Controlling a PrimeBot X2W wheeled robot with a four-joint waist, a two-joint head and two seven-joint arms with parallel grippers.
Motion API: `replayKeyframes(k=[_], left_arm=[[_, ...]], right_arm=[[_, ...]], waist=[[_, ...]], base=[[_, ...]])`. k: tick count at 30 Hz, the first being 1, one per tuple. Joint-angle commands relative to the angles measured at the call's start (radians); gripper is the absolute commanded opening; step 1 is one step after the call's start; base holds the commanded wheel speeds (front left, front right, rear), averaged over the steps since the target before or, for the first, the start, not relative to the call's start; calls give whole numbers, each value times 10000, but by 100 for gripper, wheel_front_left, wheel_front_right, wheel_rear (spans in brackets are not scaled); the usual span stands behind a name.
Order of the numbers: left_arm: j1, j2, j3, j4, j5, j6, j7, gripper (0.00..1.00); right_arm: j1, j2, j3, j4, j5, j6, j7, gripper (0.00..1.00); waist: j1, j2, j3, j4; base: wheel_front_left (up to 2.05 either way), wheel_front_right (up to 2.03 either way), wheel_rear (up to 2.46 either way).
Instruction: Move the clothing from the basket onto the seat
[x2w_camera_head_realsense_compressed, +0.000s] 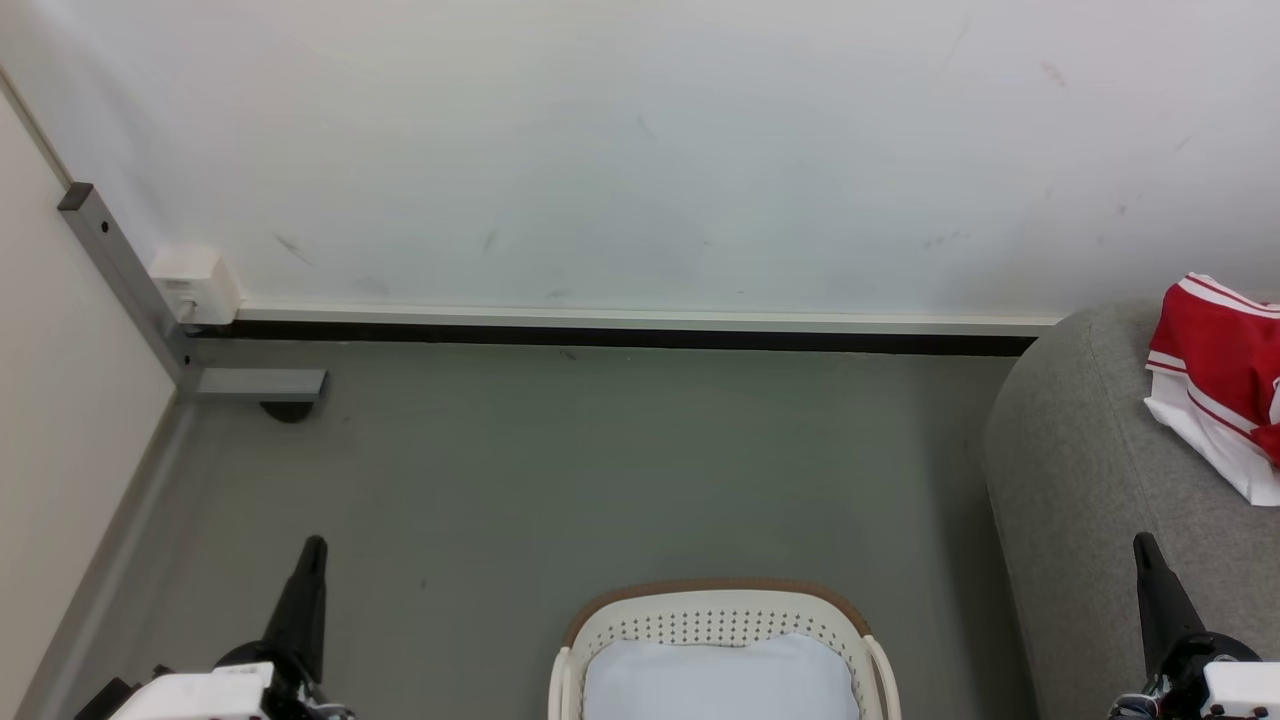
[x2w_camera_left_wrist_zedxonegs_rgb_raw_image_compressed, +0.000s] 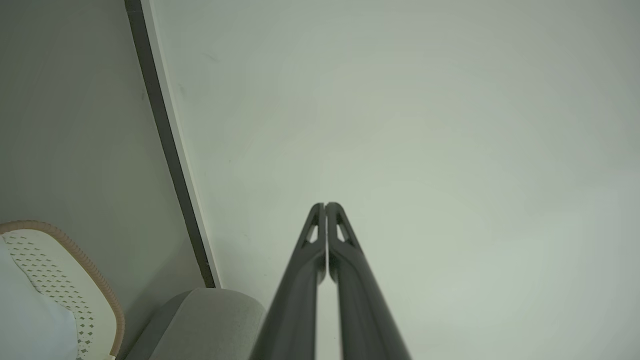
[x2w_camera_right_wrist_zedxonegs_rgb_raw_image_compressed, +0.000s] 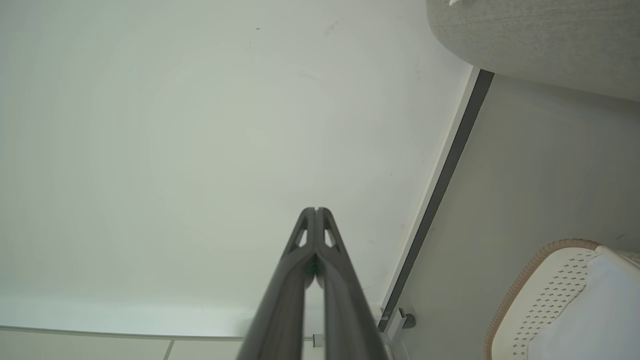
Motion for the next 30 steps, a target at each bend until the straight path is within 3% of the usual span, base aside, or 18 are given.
replayKeyframes(k=[1, 30], left_arm=[[-92, 70, 21, -34, -134, -66, 38, 0], [-91, 70, 18, -34, -136, -67, 38, 0]], right_arm=[[-128, -82, -38, -55, 11, -21, 40, 0], [-128, -80, -37, -55, 11, -21, 39, 0]], waist=[[0, 0, 0, -1], [0, 0, 0, -1]], base=[[0, 0, 0], [0, 0, 0]])
